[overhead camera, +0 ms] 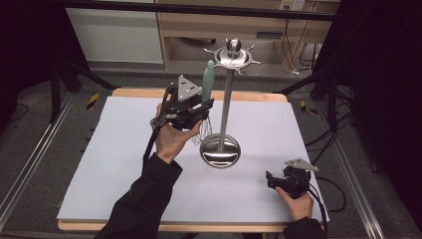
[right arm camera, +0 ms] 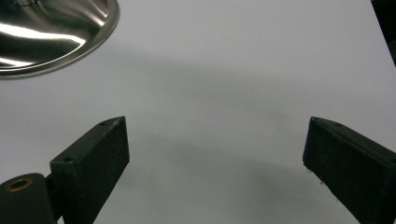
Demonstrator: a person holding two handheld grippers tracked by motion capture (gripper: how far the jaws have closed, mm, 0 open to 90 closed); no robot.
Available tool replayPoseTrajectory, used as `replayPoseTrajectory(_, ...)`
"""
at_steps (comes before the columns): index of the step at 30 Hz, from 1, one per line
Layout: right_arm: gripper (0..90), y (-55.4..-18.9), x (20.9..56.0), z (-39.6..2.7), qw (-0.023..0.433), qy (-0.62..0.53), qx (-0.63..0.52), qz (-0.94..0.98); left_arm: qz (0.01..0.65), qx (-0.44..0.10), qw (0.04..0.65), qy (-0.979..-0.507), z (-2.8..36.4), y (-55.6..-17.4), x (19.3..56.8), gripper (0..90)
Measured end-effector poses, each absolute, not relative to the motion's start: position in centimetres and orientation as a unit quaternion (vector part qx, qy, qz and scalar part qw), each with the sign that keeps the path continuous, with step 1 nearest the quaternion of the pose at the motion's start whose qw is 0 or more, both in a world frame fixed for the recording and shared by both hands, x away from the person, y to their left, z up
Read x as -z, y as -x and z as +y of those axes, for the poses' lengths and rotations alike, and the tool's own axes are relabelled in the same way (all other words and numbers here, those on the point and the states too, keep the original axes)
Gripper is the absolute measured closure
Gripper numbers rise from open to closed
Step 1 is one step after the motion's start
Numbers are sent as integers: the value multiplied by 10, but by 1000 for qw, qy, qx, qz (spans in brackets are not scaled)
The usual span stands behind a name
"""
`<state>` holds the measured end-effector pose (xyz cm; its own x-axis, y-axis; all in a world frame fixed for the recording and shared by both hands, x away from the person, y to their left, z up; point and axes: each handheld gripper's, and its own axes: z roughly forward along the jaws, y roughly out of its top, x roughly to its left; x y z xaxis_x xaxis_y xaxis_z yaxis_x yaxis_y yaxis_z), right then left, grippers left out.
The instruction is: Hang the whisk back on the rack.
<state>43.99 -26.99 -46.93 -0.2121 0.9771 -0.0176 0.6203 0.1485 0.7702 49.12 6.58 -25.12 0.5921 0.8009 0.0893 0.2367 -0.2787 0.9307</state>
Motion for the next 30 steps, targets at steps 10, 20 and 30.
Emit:
replayPoseTrajectory(10,74,-440,469,-270,274,-565,-326,707,351,-276,514,-733,79,-489,254,689)
replayPoseTrajectory(20,75,-440,469,-270,273,-566,-325,707,357,-270,525,-724,99,-501,247,689)
replayPoseTrajectory(30,75,-440,470,-270,274,-563,-324,709,344,-294,504,-736,84,-491,255,689)
